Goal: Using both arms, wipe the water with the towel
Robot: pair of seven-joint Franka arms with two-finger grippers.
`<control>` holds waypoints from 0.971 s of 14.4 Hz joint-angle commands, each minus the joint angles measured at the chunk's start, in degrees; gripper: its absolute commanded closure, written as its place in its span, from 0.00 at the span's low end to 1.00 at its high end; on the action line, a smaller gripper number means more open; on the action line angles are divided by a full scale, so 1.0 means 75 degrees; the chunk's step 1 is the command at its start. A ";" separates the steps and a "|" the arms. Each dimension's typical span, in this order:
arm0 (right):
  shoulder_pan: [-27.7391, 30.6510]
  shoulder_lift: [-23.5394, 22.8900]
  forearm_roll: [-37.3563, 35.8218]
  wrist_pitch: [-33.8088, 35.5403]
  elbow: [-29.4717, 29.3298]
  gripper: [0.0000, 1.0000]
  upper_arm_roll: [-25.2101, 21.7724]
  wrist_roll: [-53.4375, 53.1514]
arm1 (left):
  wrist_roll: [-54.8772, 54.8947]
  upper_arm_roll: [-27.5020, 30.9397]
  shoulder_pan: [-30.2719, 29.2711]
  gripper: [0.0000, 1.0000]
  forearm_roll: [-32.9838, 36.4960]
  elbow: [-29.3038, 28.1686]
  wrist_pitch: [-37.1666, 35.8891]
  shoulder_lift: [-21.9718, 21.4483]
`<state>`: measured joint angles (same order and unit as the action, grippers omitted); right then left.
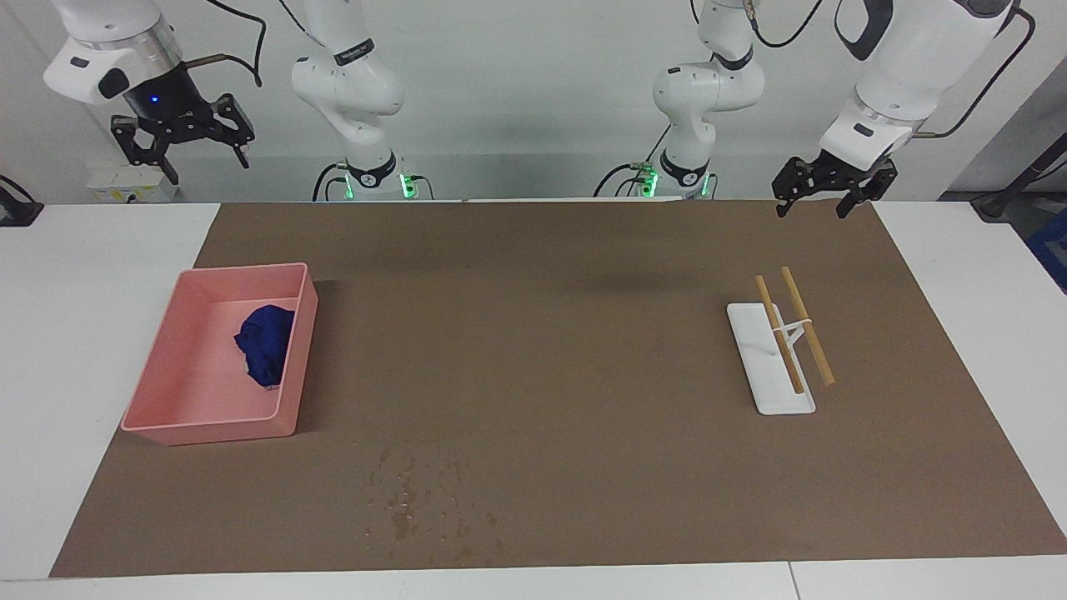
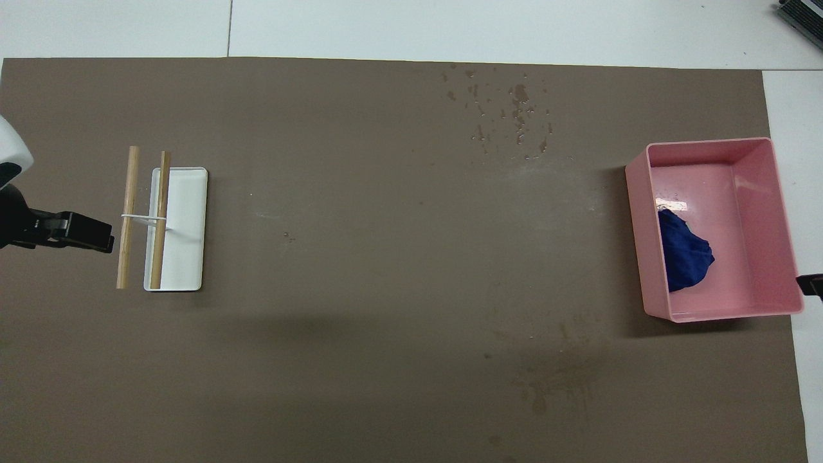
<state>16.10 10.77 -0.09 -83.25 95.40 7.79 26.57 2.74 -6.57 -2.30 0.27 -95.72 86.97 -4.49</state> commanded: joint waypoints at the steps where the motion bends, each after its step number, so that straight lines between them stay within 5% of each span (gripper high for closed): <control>1: -0.0072 0.0111 0.0141 0.0038 0.0077 0.00 0.0296 -0.0553 | 0.0092 0.0079 0.0049 0.00 -0.0083 -0.0093 -0.0089 -0.0163; 9: -0.0623 -0.0122 0.0187 -0.0314 0.0008 0.00 0.0333 -0.1281 | 0.0092 0.0067 0.0049 0.00 -0.0083 -0.0093 -0.0089 -0.0163; 14: -0.0635 -0.1456 0.0118 0.0153 -0.1665 0.00 0.0356 -0.1374 | 0.0092 0.0067 0.0049 0.00 -0.0083 -0.0093 -0.0089 -0.0163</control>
<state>11.33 6.29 0.18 -85.02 90.60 10.25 17.67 2.74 -6.57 -2.30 0.27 -95.72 86.97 -4.49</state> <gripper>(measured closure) 0.000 0.000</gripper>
